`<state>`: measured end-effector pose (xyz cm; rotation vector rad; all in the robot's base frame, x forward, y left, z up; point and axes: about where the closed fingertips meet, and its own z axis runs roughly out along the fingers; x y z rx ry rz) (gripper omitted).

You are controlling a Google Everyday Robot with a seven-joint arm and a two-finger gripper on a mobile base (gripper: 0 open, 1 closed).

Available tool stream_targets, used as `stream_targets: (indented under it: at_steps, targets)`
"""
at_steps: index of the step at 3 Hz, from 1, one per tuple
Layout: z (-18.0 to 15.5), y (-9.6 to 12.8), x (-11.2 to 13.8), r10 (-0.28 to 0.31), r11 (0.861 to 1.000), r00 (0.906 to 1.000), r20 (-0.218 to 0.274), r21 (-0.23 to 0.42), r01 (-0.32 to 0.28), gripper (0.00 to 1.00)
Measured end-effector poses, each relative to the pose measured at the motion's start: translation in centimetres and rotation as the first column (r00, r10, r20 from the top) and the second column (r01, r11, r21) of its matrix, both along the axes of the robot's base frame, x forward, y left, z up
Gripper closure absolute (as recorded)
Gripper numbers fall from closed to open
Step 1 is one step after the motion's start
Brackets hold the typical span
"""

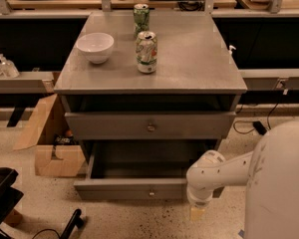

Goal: Open middle drawer

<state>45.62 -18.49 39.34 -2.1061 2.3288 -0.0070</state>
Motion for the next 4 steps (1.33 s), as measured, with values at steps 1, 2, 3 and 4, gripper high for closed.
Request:
stream_targets:
  at_steps: [1, 2, 3, 4]
  targets:
    - [0.46, 0.01, 0.12, 0.0, 1.0, 1.0, 0.0, 0.0, 0.0, 0.62]
    - [0.8, 0.01, 0.12, 0.0, 1.0, 1.0, 0.0, 0.0, 0.0, 0.86]
    - [1.08, 0.01, 0.11, 0.0, 1.0, 1.0, 0.0, 0.0, 0.0, 1.0]
    - [1.24, 0.01, 0.11, 0.0, 1.0, 1.0, 0.0, 0.0, 0.0, 1.0]
